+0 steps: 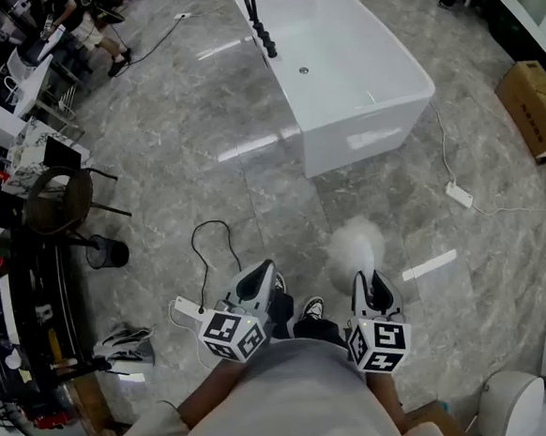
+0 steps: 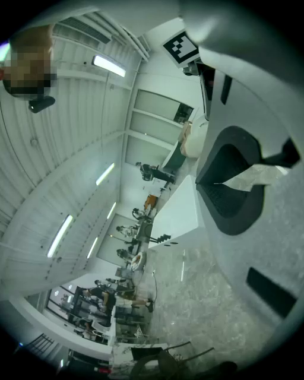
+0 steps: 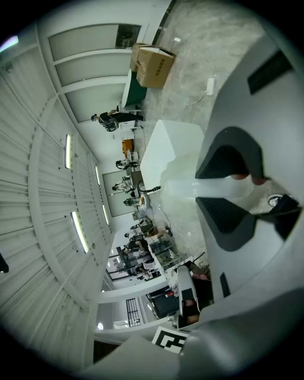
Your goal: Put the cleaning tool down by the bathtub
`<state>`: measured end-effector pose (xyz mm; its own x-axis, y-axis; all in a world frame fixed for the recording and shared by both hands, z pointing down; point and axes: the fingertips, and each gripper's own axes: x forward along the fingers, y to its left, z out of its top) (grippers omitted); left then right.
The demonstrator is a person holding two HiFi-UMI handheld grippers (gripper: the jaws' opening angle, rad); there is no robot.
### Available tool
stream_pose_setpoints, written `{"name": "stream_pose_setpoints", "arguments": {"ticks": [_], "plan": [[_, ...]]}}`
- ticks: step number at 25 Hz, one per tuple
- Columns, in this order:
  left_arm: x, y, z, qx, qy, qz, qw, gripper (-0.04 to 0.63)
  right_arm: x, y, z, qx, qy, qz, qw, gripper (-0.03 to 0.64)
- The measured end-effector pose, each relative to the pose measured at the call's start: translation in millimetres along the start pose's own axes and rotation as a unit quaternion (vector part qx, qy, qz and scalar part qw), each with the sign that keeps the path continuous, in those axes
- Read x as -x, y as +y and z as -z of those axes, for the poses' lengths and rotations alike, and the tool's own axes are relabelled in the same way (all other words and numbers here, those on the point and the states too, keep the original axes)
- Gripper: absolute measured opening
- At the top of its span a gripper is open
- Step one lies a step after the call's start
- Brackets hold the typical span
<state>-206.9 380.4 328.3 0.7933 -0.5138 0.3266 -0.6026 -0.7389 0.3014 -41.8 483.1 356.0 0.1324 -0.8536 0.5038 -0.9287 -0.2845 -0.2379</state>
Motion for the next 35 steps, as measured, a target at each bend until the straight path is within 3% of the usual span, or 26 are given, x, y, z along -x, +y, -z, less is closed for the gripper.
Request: {"name": "stream_pose_setpoints", "arguments": {"ticks": [5,14,19,23,28,35], "plan": [[20.6,-48.8,6.4,-0.004,0.015,0.004,0.9999,0.009,50.8,-1.2,5.0,0.012,-0.006,-0.006,1.000,0.087],[45.2,-102.4,12.0,-0.058,-0.021,-0.011,0.9980,0.009,101.3,-15.6,17.0,0.016,-0.032,-0.044,0.998,0.087],[84.0,-134.3,47.3,-0.043,-0.034,-0.030,0.9981,0.009,145.9,-19.3,37.7,0.039,-0.038,-0.080,0.995,0.087],[112.3,-156.0,57.7,-0.017,-0.047,-0.045,0.9977,0.009,179.2,-14.5,30.3,0.076,-0.034,-0.096,0.992,0.087],[109.4,-161.9,65.7,0.006,-0.046,-0.058,0.9972,0.009,170.8,-19.4,22.3,0.087,-0.029,-0.106,0.990,0.086],[54.3,-132.8,29.0,0.006,-0.046,-0.058,0.9972,0.009,109.6,-32.9,-13.9,0.091,-0.019,-0.107,0.990,0.084]]}}
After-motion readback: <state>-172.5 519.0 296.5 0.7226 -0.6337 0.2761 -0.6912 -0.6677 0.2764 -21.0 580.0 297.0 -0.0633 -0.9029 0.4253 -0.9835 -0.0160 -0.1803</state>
